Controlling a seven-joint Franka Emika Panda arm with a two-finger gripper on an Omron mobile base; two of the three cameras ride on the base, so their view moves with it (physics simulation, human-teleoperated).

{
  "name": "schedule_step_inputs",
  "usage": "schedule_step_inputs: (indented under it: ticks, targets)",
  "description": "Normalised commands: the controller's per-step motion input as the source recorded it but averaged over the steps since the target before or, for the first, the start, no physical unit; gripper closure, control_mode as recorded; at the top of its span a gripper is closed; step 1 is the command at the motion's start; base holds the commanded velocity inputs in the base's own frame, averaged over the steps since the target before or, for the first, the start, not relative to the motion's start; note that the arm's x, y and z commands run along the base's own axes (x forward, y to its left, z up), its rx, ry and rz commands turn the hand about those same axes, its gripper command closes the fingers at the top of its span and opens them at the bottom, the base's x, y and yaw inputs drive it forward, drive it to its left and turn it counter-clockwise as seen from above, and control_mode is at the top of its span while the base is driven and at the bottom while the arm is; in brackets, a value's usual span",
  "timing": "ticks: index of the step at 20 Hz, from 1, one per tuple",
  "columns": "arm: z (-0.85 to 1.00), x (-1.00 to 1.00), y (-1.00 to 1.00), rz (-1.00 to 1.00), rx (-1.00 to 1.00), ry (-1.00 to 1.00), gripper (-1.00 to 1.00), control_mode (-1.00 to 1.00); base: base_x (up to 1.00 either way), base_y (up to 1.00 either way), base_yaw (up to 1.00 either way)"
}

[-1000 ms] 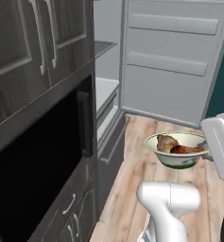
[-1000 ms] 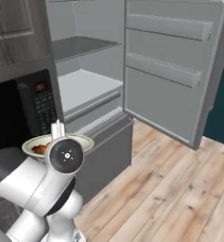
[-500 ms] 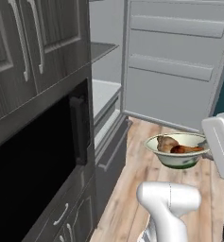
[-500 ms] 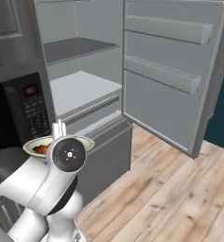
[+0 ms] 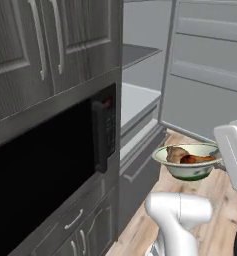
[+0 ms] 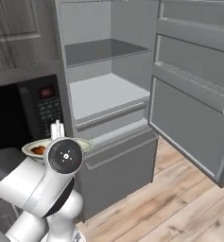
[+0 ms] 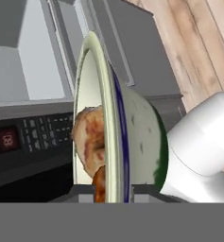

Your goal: Place the bowl with the onion and lemon wedge on the top shelf of the fridge. Place the bowl with the chicken drumsticks on the second highest shelf of the fridge.

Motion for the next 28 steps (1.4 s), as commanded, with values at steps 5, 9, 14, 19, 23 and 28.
schedule_step_inputs:
  ticks: [5,9,14,19,23,28]
  targets:
    - [0.00,0.00,0.00,0.00,0.00,0.00,1.00,1.00,0.00,-0.31,0.44]
    - [0.00,0.00,0.00,0.00,0.00,0.00,1.00,1.00,0.02,-0.32,0.23]
    - [0.00,0.00,0.00,0.00,0.00,0.00,1.00,1.00,0.08,-0.29,0.15]
    - [0.00,0.00,0.00,0.00,0.00,0.00,1.00,1.00,0.12,-0.41,0.10]
    - [0.00,0.00,0.00,0.00,0.00,0.00,1.00,1.00,0.09,-0.50,0.02]
    - [0.00,0.00,0.00,0.00,0.00,0.00,1.00,1.00,0.02,-0.45,0.00]
